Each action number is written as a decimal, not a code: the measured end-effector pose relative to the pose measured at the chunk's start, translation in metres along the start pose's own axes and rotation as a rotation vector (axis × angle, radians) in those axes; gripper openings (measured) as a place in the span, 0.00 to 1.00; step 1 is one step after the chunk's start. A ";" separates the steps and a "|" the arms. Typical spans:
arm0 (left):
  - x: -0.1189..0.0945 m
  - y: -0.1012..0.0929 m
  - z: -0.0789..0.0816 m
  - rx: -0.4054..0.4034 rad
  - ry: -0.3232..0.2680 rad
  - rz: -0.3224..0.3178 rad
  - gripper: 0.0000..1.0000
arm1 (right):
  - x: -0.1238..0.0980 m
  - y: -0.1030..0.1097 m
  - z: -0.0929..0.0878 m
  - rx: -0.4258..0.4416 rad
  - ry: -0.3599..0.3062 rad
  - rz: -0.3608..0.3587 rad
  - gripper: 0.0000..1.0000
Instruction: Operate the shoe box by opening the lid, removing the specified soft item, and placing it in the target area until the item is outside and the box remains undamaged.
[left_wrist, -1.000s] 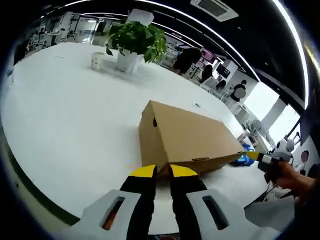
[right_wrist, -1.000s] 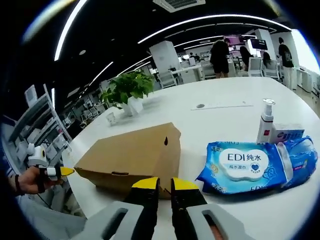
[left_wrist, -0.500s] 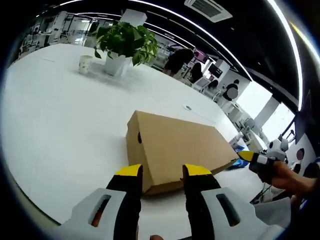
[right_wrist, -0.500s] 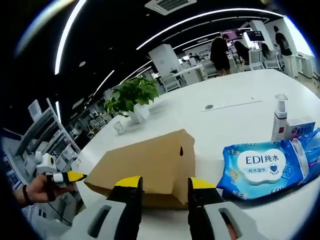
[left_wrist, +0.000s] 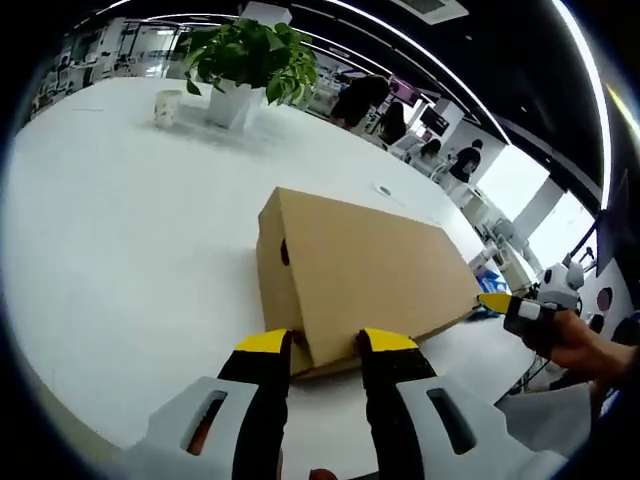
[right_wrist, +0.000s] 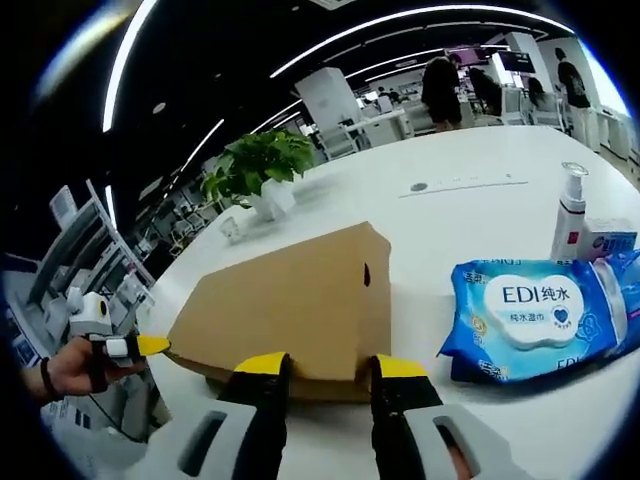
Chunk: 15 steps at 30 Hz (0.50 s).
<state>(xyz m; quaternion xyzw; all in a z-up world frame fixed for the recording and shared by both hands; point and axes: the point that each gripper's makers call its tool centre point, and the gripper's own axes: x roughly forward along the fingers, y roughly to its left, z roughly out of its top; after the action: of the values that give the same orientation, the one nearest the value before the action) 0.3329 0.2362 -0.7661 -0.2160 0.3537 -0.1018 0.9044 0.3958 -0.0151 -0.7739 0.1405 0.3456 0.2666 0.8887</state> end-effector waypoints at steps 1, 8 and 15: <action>0.001 0.000 0.000 0.002 0.001 -0.001 0.27 | 0.000 0.000 0.000 0.000 0.000 0.000 0.30; 0.011 0.002 0.012 0.020 0.007 -0.002 0.28 | 0.002 0.000 0.001 0.011 -0.020 -0.011 0.30; 0.035 -0.003 0.031 0.057 0.031 -0.026 0.28 | 0.003 -0.006 0.011 0.033 -0.021 -0.048 0.30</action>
<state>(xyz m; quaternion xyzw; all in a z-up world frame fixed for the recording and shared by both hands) 0.3792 0.2321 -0.7651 -0.1932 0.3619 -0.1269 0.9031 0.4075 -0.0189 -0.7698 0.1493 0.3439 0.2379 0.8960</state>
